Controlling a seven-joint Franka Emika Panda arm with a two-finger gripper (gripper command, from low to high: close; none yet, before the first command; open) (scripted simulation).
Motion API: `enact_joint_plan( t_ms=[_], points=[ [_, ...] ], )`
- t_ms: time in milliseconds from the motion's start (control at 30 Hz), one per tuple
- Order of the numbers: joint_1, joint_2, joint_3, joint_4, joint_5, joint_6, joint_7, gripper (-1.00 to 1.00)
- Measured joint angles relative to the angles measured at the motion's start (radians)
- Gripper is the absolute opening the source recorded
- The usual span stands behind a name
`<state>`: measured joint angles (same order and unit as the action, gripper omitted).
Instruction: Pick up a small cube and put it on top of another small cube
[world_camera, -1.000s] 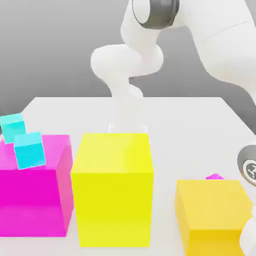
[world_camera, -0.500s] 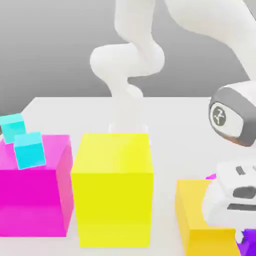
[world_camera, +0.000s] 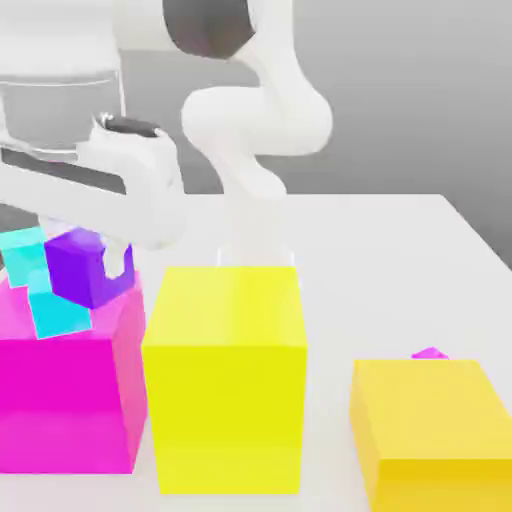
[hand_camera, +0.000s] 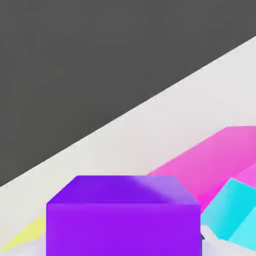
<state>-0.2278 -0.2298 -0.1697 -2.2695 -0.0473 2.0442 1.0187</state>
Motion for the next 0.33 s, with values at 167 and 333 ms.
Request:
enact_joint_plan(
  t_ms=[167,333],
  points=[
    [-0.039,-0.001,-0.035,-0.116,-0.001,0.115,-0.024,1.0],
    [-0.039,-0.001,-0.035,-0.116,-0.001,0.115,-0.024,1.0]
  ],
)
